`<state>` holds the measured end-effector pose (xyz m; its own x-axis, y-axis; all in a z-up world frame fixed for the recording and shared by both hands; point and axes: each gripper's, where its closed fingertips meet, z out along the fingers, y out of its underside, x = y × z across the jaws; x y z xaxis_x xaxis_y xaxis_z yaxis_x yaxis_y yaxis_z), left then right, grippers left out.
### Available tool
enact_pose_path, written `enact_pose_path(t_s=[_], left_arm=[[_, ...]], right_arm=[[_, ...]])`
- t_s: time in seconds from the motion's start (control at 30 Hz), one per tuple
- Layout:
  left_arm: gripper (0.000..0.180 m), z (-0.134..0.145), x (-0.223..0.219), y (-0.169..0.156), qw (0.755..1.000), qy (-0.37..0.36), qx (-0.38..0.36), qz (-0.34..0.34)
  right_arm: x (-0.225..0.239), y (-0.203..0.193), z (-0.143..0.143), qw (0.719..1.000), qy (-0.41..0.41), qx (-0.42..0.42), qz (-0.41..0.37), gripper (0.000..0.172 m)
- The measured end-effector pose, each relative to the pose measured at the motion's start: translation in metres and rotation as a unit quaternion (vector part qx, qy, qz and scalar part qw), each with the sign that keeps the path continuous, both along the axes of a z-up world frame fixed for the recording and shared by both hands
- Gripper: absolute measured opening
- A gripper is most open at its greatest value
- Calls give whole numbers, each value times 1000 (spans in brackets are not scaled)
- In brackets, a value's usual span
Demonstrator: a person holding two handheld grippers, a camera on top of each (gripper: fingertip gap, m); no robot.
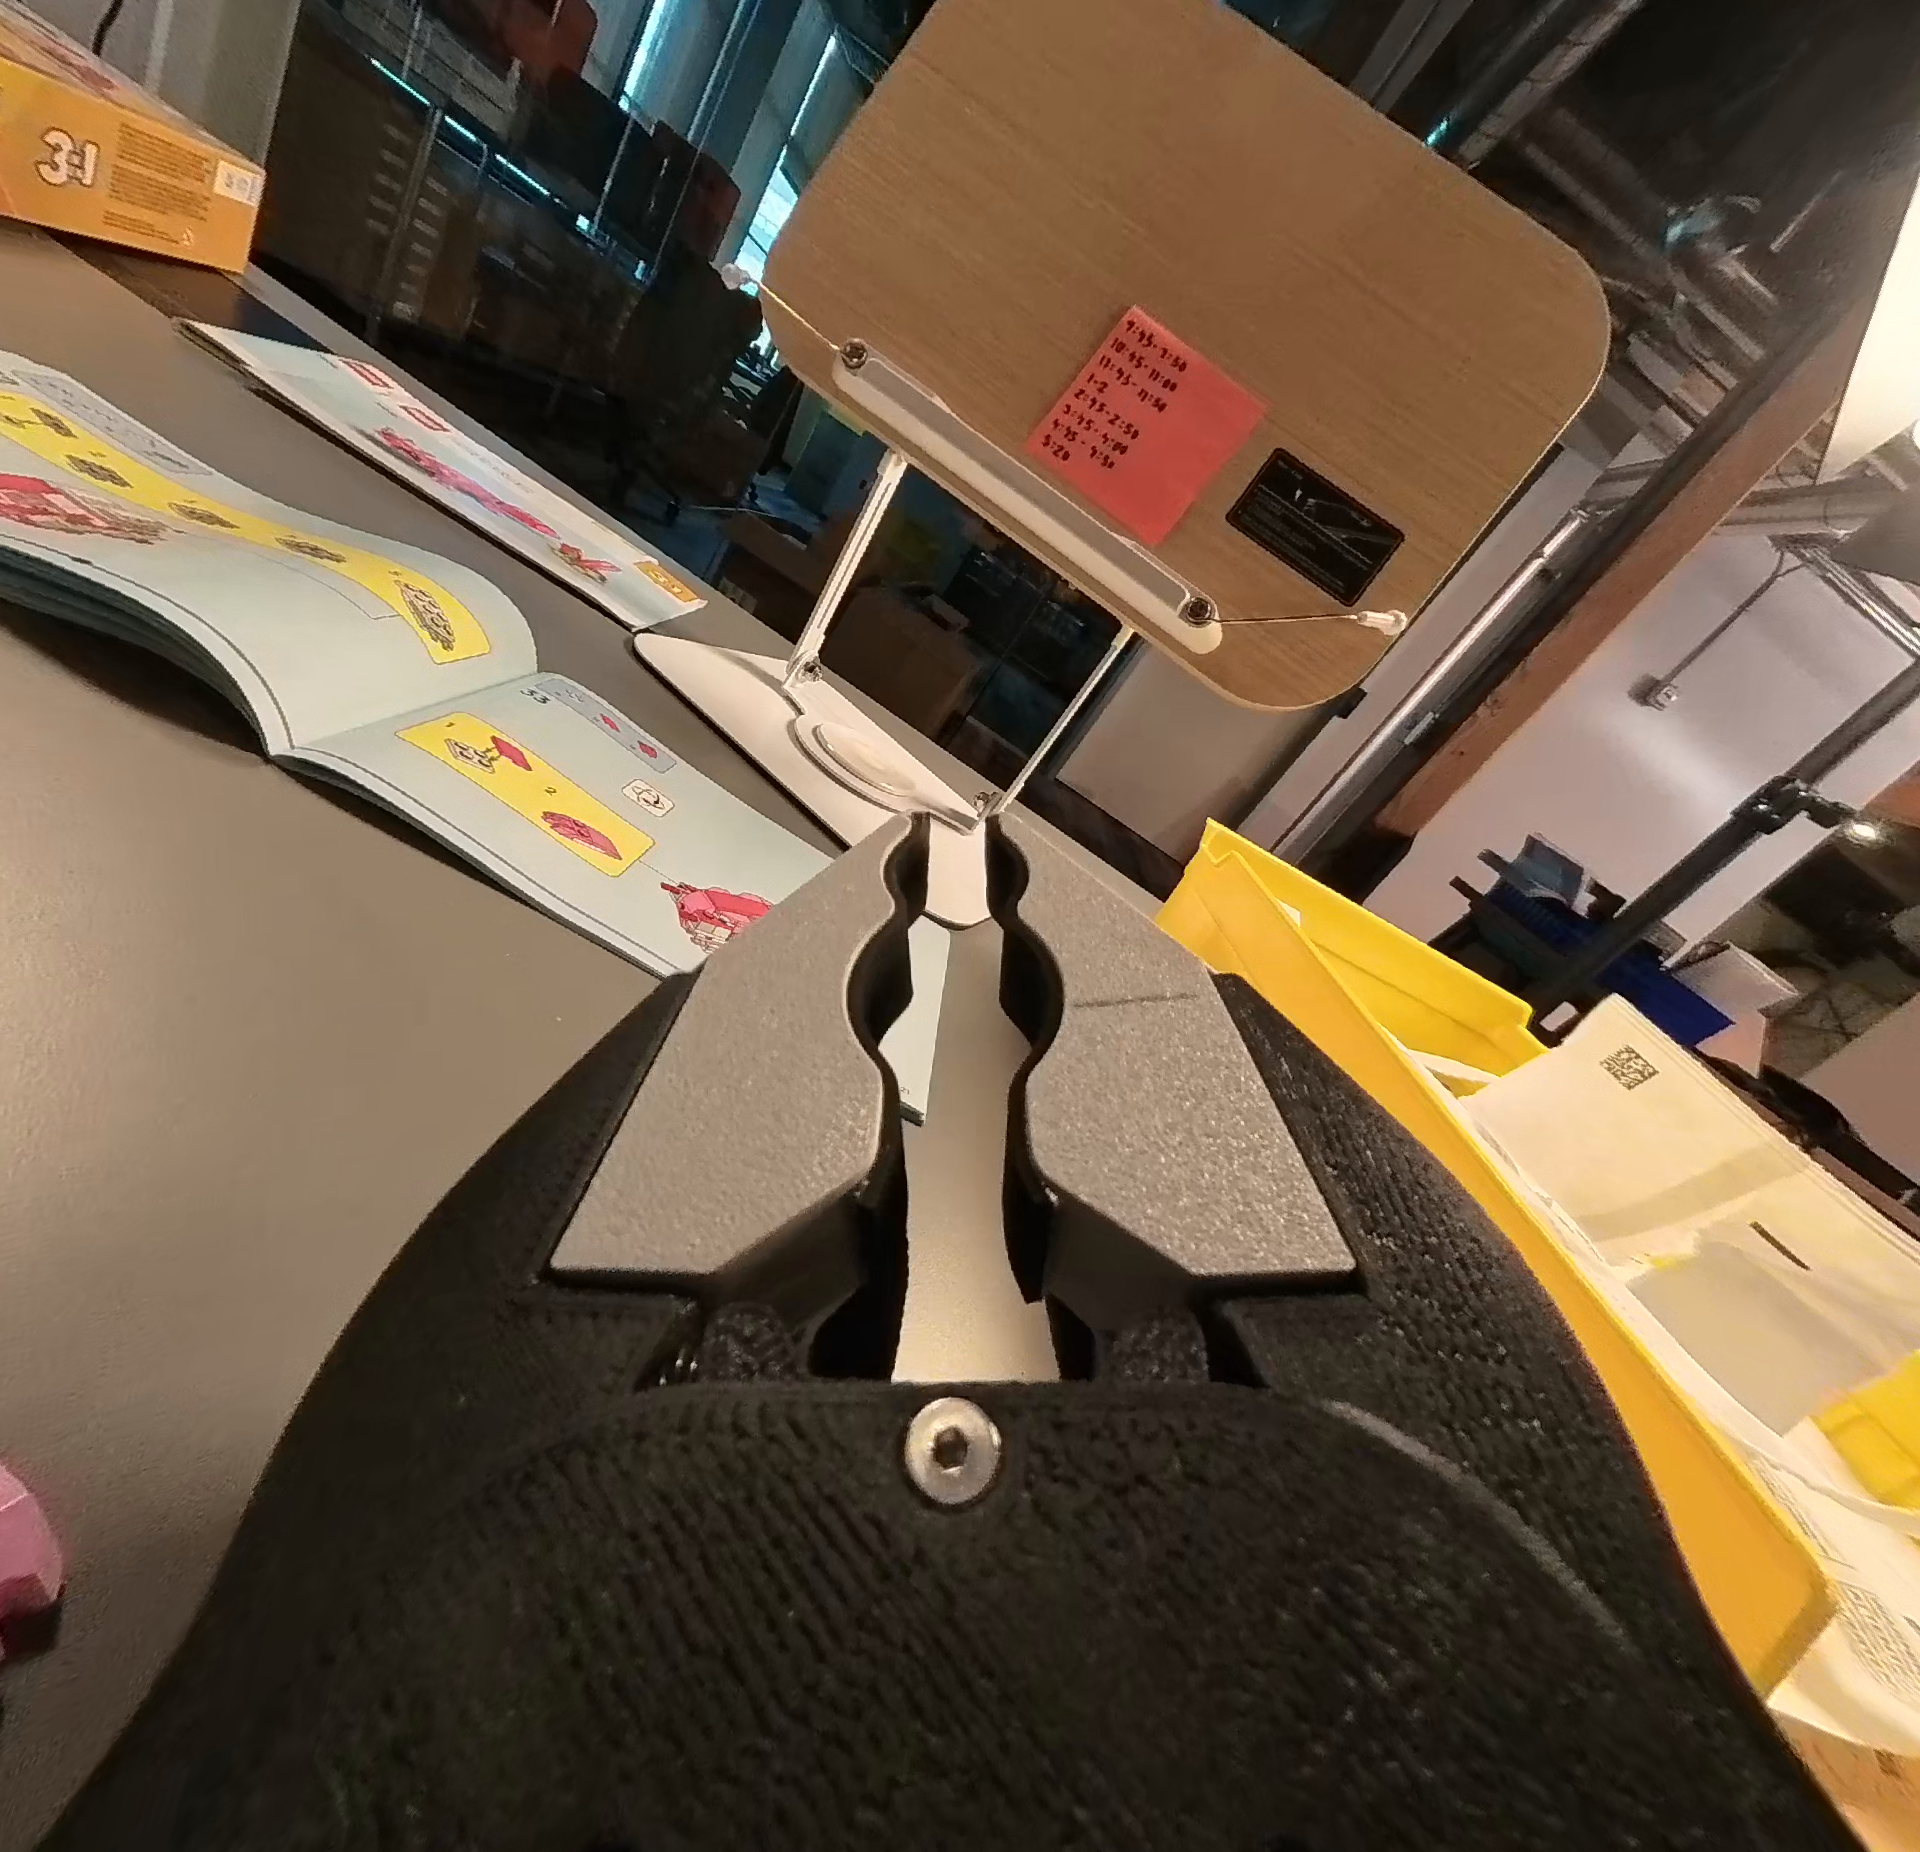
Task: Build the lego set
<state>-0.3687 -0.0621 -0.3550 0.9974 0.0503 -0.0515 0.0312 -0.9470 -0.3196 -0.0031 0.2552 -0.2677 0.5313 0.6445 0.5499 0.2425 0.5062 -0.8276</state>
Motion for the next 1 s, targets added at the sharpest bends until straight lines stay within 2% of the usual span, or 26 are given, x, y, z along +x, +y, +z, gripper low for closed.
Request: enact_pose_path(t_s=[0.17, 0.4, 0.53, 0.57, 0.63, 0.7, 0.77, 0.83, 0.93, 1.0], left_arm=[[15, -6, 8, 5, 999, -43, 2, -4], [14, 7, -16, -21, 999, 0, -6, 39], [14, 10, -22, -49, 995, -35, -33, 93], [19, 10, -21, -54, 993, -50, -36, 104], [45, 11, -14, -57, 989, -89, -29, 115], [58, 16, 0, -53, 986, -136, -7, 98], [60, 20, 12, -48, 984, -160, 15, 72], [60, 19, 16, -46, 987, -150, 18, 59], [60, 12, 10, -49, 988, -117, -2, 101], [64, 13, 9, -46, 989, -105, 1, 106]], right_arm=[[0, -1, 0, 1000, -1, 3, 0, 8], [-1, -1, 0, 1000, 0, 2, 3, 8], [-1, -1, 0, 1000, 1, 1, 3, 9], [-1, -1, 0, 1000, 1, 1, 3, 9], [-1, -1, 0, 1000, 1, 1, 2, 9], [-1, -1, 0, 1000, 0, 2, 2, 9], [-1, -1, -1, 1000, -2, 3, 2, 9], [-1, -1, 0, 1000, -2, 5, -1, 10], [1, 1, 2, 1000, 5, 8, -10, 15], [3, 3, 3, 1000, 9, 7, -15, 17]])
